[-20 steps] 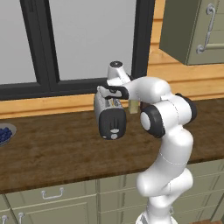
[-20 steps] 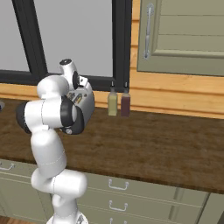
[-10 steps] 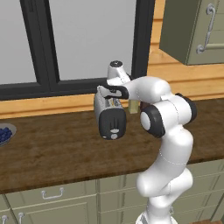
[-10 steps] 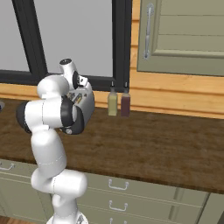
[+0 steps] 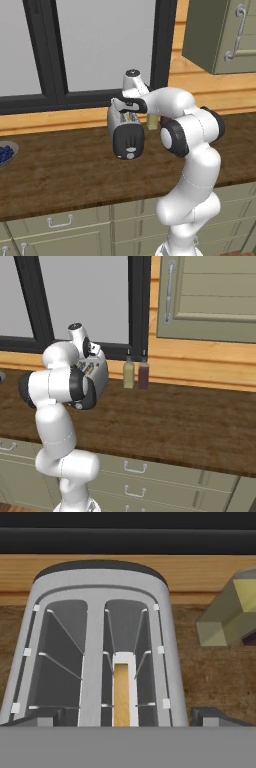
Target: Start the toaster. Once the lever pops up, take the bread to the plate on the dining counter.
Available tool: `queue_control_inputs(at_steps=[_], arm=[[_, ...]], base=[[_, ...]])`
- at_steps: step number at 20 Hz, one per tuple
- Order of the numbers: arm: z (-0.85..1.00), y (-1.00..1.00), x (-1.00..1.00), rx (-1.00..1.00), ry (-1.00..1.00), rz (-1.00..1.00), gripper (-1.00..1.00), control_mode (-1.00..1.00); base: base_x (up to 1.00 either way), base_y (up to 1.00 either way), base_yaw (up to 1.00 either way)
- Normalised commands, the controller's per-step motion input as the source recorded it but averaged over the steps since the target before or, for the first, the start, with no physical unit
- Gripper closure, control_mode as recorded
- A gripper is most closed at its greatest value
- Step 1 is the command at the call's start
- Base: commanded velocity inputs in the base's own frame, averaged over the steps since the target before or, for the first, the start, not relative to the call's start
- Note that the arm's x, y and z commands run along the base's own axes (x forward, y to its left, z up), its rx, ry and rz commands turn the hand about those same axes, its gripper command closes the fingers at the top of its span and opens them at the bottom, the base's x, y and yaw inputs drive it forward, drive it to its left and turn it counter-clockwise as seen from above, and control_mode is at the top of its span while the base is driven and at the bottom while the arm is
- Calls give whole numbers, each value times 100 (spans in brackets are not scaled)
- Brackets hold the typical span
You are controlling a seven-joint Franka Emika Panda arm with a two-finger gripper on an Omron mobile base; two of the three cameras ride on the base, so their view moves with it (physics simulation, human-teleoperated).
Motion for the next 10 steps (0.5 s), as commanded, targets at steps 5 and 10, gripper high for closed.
queue_control_inputs(at_steps=[5,10], arm=[[0,0,0,0,0,0,-100,-100],[0,0,0,0,0,0,-100,-100]], base=[[0,0,0],[0,0,0]])
